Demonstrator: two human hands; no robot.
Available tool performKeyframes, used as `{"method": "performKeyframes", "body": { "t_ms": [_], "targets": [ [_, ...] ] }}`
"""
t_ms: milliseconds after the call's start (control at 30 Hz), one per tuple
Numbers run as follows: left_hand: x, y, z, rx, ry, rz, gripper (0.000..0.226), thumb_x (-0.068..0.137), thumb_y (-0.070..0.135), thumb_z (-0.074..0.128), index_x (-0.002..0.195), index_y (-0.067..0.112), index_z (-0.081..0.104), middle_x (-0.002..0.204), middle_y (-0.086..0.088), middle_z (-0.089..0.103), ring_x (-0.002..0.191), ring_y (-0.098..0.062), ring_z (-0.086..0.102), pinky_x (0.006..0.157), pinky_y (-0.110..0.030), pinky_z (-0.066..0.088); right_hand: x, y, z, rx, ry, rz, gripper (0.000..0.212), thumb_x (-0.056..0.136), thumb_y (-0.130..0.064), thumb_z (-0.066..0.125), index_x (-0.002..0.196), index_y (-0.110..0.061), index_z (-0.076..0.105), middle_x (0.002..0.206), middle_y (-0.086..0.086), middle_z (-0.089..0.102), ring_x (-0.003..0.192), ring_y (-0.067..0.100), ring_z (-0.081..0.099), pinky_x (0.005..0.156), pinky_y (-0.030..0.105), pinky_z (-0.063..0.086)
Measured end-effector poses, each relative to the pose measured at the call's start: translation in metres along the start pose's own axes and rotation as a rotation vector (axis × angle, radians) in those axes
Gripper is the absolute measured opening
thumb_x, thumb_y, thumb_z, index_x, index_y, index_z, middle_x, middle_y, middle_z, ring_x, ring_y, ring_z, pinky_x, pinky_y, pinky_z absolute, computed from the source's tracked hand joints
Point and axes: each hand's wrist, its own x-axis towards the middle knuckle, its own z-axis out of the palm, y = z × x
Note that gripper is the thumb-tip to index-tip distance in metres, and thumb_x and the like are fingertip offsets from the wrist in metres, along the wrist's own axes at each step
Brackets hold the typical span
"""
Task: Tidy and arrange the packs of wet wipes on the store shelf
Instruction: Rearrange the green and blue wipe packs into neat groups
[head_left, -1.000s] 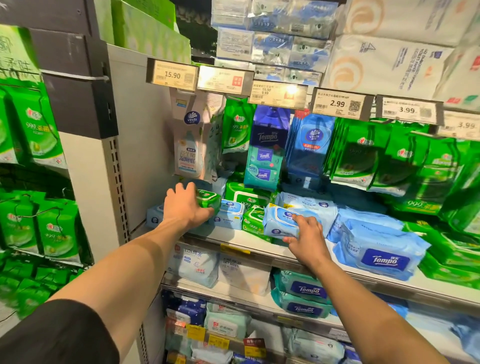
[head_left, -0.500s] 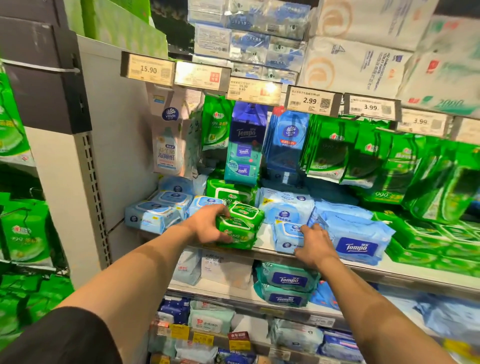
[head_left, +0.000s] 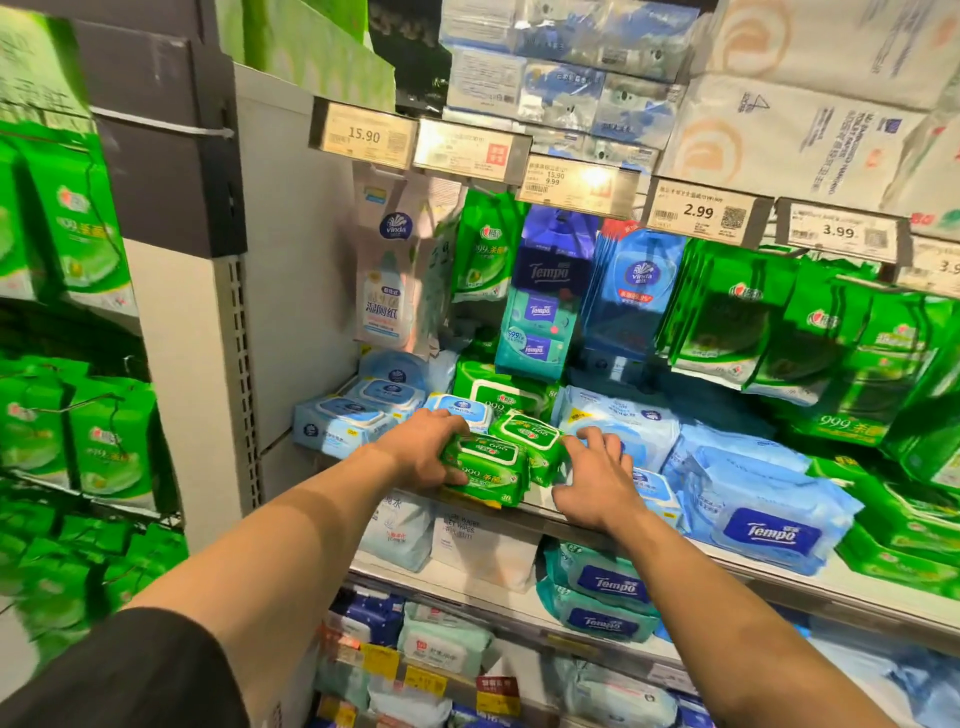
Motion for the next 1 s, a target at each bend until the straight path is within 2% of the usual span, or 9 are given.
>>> {"method": "performKeyframes", "body": {
  "t_ms": [133,333,467,567,667,800,900,933,1000],
  "targets": [
    [-0.01,-0.023,-0.015,0.039,0.046,-0.045,0.066,0.069,0.053,0.077,0.124,0.023,0.056,0.12,-0.005,0.055,0.115,-0.024,0.046,0.1,-0.038,0.042,0.015,-0.023,-0.003,0.031,0.048,-0.049,0.059,0.079,-0.019,0.059,0.136,-0.018,0.043,0.141,0.006,0.034,0.133,0.027,0.024,0.107,0.043,0.026],
    [-0.032,-0.062,-0.041,0.154,0.206,-0.241,0.065,0.076,0.052,0.07,0.128,0.019,0.052,0.127,-0.005,0.049,0.121,-0.029,0.044,0.099,-0.04,0.043,0.039,-0.057,-0.003,0.143,0.08,-0.071,0.05,0.091,-0.029,0.054,0.138,-0.015,0.046,0.14,0.007,0.041,0.131,0.028,0.031,0.108,0.044,0.031],
    [-0.037,-0.072,-0.049,0.073,0.123,-0.35,0.072,0.078,0.053,0.07,0.131,0.011,0.048,0.129,-0.014,0.055,0.119,-0.032,0.053,0.098,-0.034,0.043,0.049,-0.08,-0.001,0.091,0.065,-0.158,0.044,0.096,-0.042,0.046,0.132,-0.016,0.051,0.136,0.008,0.045,0.129,0.028,0.034,0.106,0.044,0.031],
    [-0.04,-0.073,-0.044,0.054,0.087,-0.418,0.071,0.079,0.056,0.067,0.128,0.007,0.05,0.127,-0.015,0.06,0.115,-0.031,0.059,0.093,-0.032,0.046,0.058,-0.098,0.003,0.055,-0.016,-0.167,0.051,0.093,-0.047,0.049,0.135,-0.018,0.05,0.135,0.009,0.046,0.129,0.029,0.035,0.105,0.043,0.031],
    [-0.042,-0.072,-0.042,0.084,0.068,-0.422,0.078,0.075,0.061,0.069,0.129,0.009,0.048,0.127,-0.014,0.057,0.114,-0.03,0.058,0.095,-0.033,0.045,0.066,-0.115,0.009,0.054,-0.047,-0.169,0.052,0.09,-0.049,0.052,0.132,-0.019,0.053,0.133,0.01,0.049,0.127,0.031,0.04,0.103,0.041,0.033],
    [-0.045,-0.072,-0.045,0.13,0.051,-0.352,0.089,0.064,0.065,0.076,0.13,0.013,0.046,0.128,-0.011,0.053,0.116,-0.028,0.056,0.097,-0.033,0.045,0.074,-0.131,0.017,0.131,-0.031,-0.147,0.036,0.083,-0.049,0.059,0.106,-0.022,0.065,0.118,0.01,0.058,0.113,0.034,0.052,0.093,0.037,0.041],
    [-0.043,-0.076,-0.047,0.117,0.006,-0.287,0.094,0.06,0.055,0.085,0.133,0.015,0.041,0.128,-0.01,0.048,0.118,-0.029,0.054,0.101,-0.035,0.044,0.085,-0.139,0.016,0.13,-0.087,-0.133,0.025,0.074,-0.047,0.06,0.076,-0.023,0.052,0.11,0.012,0.058,0.11,0.036,0.054,0.086,0.036,0.042],
    [-0.042,-0.078,-0.047,0.111,-0.012,-0.278,0.096,0.059,0.052,0.086,0.134,0.016,0.039,0.128,-0.01,0.047,0.118,-0.028,0.053,0.102,-0.036,0.044,0.09,-0.14,0.014,0.112,-0.106,-0.123,0.025,0.073,-0.047,0.061,0.08,-0.024,0.054,0.114,0.012,0.056,0.113,0.035,0.052,0.087,0.036,0.042],
    [-0.039,-0.083,-0.046,0.095,-0.037,-0.261,0.102,0.057,0.046,0.089,0.138,0.017,0.033,0.13,-0.01,0.046,0.119,-0.028,0.052,0.103,-0.036,0.044,0.099,-0.139,0.014,0.076,-0.137,-0.103,0.043,0.075,-0.048,0.067,0.109,-0.023,0.059,0.126,0.01,0.05,0.12,0.035,0.046,0.094,0.037,0.04]
  ]
}}
